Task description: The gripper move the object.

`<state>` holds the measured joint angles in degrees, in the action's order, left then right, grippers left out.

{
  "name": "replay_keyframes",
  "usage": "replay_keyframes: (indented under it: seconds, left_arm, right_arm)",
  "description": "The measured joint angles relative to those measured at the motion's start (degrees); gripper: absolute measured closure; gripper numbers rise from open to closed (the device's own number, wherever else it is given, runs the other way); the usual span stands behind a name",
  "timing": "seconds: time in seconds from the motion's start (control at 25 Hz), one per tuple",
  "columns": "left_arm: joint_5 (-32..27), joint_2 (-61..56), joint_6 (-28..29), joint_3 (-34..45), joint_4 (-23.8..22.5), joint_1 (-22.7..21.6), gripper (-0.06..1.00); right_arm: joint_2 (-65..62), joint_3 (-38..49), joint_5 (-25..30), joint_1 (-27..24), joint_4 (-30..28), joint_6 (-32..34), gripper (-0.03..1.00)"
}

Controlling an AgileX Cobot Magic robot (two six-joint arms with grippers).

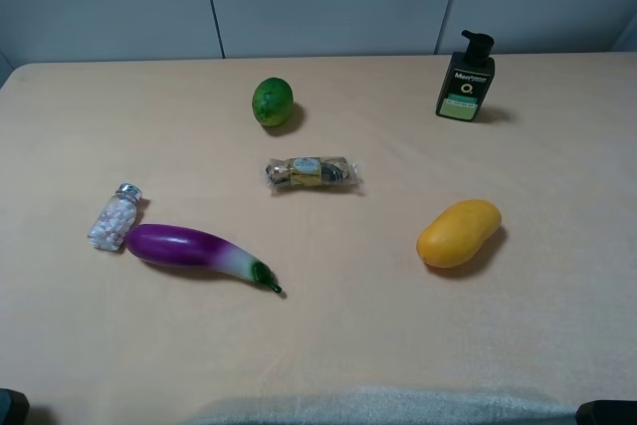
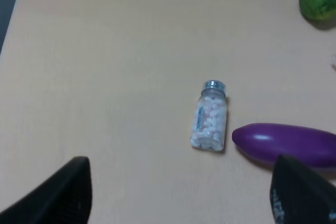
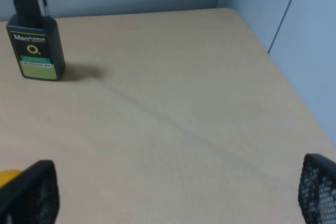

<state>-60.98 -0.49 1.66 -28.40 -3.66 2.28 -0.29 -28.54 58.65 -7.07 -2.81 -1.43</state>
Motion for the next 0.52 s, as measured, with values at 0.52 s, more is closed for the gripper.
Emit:
replay_keyframes:
  seconds: [0.52]
  left_arm:
    - [0.00, 0.00, -0.11, 0.00, 0.00, 0.00, 0.18]
  right_arm:
    - [0.00, 0.00, 0.00, 0.00, 0.00, 0.00, 0.27]
